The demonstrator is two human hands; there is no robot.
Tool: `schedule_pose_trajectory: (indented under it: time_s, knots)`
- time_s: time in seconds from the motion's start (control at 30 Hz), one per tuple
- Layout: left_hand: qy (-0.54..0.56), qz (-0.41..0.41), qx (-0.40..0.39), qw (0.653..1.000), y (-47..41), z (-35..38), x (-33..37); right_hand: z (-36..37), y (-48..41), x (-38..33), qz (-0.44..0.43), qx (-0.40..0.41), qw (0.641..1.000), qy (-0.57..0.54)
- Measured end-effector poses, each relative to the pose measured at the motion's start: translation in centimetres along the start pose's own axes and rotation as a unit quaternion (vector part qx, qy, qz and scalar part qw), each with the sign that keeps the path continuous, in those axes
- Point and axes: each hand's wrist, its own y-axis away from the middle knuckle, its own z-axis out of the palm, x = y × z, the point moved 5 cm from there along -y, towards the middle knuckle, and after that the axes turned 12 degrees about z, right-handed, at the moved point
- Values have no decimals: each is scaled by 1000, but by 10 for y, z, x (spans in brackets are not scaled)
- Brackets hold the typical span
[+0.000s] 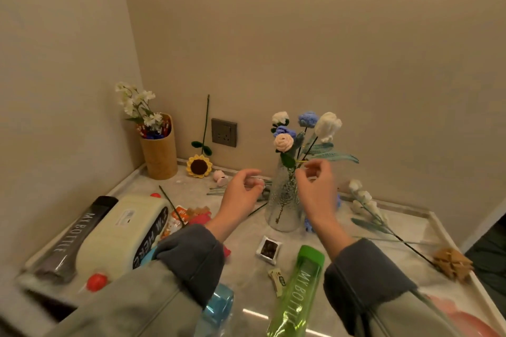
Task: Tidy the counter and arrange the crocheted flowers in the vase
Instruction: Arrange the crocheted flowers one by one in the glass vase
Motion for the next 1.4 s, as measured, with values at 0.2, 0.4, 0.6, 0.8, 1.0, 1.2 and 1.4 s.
schedule_pose_trajectory:
  time_s: [0.2,0.4,0.6,0.8,1.0,1.2,1.4]
  knots:
    - [-31,-22,22,999,42,-50,-10,40,47,9,17,-146,989,8]
    - [-23,-62,45,997,74,-102,-35,83,89,20,50,-231,970,59]
    - [-88,-56,15,994,67,-144,-58,134,119,35,112,-326,929,132]
    - [-246,-63,-144,956,34,-161,-84,191,132,47,127,-359,907,179]
    - [-381,21,-298,875,1,-159,-101,233,126,56,86,-367,885,273]
    - [-522,109,-423,733,-12,-144,-120,243,120,64,16,-321,833,451]
    - [-609,217,-425,634,-10,-134,-128,248,124,78,28,-313,793,522]
